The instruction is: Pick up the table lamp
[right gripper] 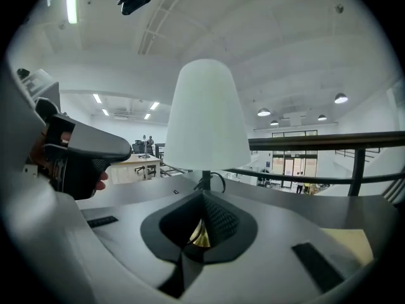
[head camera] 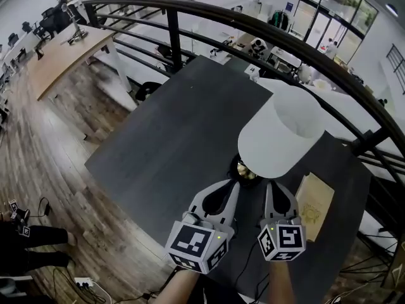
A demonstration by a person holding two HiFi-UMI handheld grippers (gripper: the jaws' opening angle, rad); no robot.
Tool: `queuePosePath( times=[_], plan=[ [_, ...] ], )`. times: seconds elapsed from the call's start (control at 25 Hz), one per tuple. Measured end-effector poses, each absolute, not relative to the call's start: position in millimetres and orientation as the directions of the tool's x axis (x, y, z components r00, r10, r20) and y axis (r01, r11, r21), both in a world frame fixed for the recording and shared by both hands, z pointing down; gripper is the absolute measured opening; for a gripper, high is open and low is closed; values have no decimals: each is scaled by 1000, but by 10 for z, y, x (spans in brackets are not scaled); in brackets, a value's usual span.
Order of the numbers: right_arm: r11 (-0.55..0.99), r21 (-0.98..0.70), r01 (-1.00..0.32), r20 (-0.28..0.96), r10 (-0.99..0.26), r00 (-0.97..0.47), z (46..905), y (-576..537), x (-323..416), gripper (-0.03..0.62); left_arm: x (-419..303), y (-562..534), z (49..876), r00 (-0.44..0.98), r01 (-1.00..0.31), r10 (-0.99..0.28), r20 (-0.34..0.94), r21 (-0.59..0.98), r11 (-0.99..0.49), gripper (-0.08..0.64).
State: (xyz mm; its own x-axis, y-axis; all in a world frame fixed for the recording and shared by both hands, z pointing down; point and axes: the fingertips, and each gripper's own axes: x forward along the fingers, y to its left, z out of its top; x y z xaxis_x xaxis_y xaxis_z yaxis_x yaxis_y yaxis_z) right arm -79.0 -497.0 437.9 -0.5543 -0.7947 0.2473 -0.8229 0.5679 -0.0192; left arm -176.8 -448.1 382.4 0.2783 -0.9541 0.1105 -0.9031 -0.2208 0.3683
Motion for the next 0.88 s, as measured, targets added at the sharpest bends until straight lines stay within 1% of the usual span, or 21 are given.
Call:
queuePosePath(
  times=[0.12, 0.28, 0.32, 0.36, 0.56, 0.64, 0.68, 0.76, 0.8, 0.88],
  plan=[
    [553, -37, -832, 255, -800, -543, 4482, -5033, -790, -6, -1699, -4554, 3861, 326, -873, -940, 103, 414, -258, 34],
    [535, -50, -843, 269, -806, -528, 4705, -5127, -802, 3, -1614, -4660, 3973, 381, -793, -922, 62, 535, -292, 41],
    [534, -49, -844, 273, -806, -525, 4743, -5141, -810, 5, -1594, -4676, 3992, 395, -769, -917, 50, 565, -300, 48],
    [532, -47, -846, 276, -807, -522, 4765, -5148, -822, 11, -1583, -4684, 3999, 407, -742, -913, 35, 595, -309, 71],
    [534, -43, -845, 298, -800, -521, 4909, -5274, -915, 26, -1649, -4798, 4062, 436, -590, -898, -56, 735, -333, 103],
    [530, -51, -847, 296, -802, -519, 4970, -5361, -937, 28, -1641, -4876, 4092, 466, -527, -880, -96, 768, -364, 118],
    [526, -56, -849, 292, -804, -518, 4980, -5387, -941, 28, -1628, -4900, 4092, 482, -498, -869, -116, 780, -380, 141],
    [520, -69, -851, 282, -808, -517, 4990, -5423, -945, 29, -1609, -4939, 4093, 501, -445, -853, -147, 801, -400, 148],
    [519, -73, -851, 279, -809, -517, 5000, -5440, -948, 31, -1601, -4961, 4098, 506, -419, -847, -162, 812, -406, 166],
    [521, -70, -851, 274, -810, -519, 5030, -5476, -964, 34, -1591, -5008, 4100, 506, -371, -840, -195, 830, -416, 169]
  ],
)
